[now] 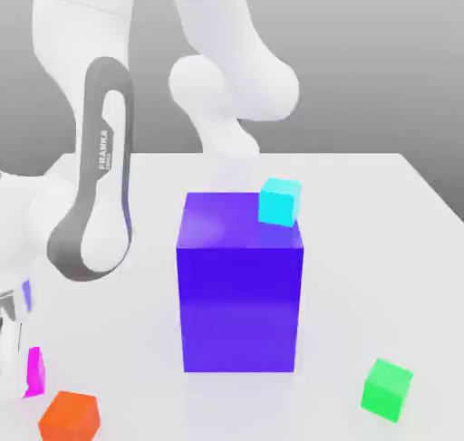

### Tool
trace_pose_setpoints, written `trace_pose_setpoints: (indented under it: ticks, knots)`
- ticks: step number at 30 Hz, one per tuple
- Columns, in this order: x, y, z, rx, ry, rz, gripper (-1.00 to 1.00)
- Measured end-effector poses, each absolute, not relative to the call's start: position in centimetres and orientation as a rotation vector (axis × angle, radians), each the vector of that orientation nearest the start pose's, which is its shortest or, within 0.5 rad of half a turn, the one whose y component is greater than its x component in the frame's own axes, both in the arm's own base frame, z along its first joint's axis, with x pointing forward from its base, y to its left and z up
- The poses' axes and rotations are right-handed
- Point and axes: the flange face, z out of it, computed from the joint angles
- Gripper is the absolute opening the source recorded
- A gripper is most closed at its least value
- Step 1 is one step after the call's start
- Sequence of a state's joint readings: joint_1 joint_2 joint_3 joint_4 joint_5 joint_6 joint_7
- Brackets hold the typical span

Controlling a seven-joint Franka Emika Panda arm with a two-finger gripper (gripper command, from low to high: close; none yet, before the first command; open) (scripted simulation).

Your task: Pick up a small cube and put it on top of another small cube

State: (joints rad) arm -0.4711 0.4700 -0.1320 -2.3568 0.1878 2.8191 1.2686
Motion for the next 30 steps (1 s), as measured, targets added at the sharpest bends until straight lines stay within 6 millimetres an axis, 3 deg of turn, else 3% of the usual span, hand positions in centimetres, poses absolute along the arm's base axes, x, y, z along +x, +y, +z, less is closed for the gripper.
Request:
trace_pose_setpoints:
  ticks: [5, 10, 15, 19, 24, 26, 28, 29, 30]
  knots:
    - [40.9, -29.0, 18.7, -1.667, 2.661, 0.0, -1.0]
    - [46.5, -17.3, 20.3, -1.976, 2.421, 0.027, -1.0]
    - [48.8, -4.9, 21.5, -2.261, 2.151, 0.037, -1.0]
    - [48.3, 5.1, 22.6, -2.47, 1.914, 0.033, -1.0]
    - [44.9, 17.5, 23.3, -2.711, 1.575, 0.008, -1.0]
    - [43.9, 20.3, 21.4, -2.76, 1.494, -0.001, -1.0]
    - [43.5, 21.0, 18.9, -2.773, 1.472, -0.001, -1.0]
    - [43.4, 21.1, 18.2, -2.776, 1.467, -0.001, 1.0]
    - [43.4, 21.1, 18.2, -2.776, 1.467, -0.001, 1.0]
